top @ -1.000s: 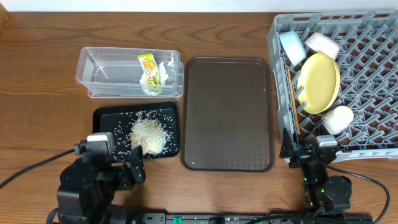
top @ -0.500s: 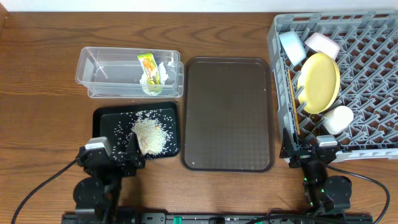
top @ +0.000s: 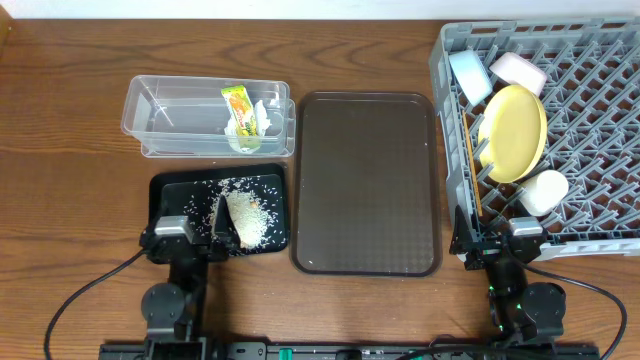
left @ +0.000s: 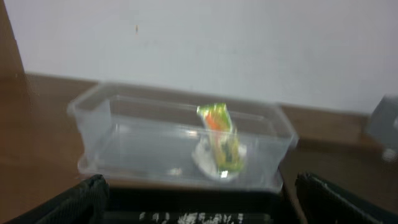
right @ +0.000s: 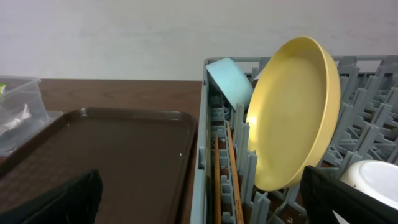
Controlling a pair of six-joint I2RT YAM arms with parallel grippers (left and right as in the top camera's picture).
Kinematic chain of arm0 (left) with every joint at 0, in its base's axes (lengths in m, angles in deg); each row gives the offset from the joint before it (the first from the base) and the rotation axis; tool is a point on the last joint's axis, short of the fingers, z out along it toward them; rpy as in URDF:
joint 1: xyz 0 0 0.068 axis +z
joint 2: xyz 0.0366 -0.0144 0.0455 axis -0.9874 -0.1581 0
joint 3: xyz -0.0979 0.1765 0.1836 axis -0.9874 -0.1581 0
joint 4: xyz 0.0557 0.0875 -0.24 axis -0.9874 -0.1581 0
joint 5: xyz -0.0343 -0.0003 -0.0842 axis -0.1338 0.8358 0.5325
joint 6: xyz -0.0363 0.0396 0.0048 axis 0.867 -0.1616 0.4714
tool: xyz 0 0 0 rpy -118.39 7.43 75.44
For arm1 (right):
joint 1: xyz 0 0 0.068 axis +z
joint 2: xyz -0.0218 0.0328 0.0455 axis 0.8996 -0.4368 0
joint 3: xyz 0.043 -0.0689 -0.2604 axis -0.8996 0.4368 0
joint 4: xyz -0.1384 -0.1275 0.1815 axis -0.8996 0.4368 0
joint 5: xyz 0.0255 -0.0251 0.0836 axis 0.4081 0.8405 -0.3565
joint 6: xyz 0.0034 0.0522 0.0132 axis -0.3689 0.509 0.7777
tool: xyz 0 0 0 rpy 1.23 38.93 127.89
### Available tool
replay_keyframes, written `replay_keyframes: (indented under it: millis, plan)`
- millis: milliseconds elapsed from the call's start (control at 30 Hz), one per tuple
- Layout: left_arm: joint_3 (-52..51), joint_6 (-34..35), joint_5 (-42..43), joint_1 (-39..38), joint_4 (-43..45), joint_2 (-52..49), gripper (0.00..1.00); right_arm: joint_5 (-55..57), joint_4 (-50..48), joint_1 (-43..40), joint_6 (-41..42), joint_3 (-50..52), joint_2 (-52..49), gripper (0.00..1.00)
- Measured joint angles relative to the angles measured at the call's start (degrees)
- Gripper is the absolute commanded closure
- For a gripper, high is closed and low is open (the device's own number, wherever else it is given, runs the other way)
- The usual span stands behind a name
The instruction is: Sort waste into correct bins and load items into the dishwasher rack
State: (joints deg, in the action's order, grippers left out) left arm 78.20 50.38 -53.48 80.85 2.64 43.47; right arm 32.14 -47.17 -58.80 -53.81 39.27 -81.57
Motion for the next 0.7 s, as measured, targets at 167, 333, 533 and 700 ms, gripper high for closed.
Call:
replay_keyframes:
  millis: [167, 333, 533, 700]
  plan:
    - [0.02, -0.42, 0.33, 0.00, -3.15, 0.00, 0.02, 0.00, 0.00, 0.00, 0.00, 0.00, 0.00, 0.01]
    - [0.09, -0.42, 0.37, 0.00, -3.23, -0.02, 0.02, 0.00, 0.00, 0.00, 0.00, 0.00, 0.00, 0.01]
    - [0.09, -0.42, 0.37, 0.00, -3.23, -0.02, 0.02, 0.00, 0.00, 0.00, 0.00, 0.00, 0.00, 0.01]
    - [0.09, -0.44, 0.37, 0.00, -3.23, -0.02, 0.02, 0.00, 0.00, 0.00, 0.00, 0.00, -0.02, 0.01]
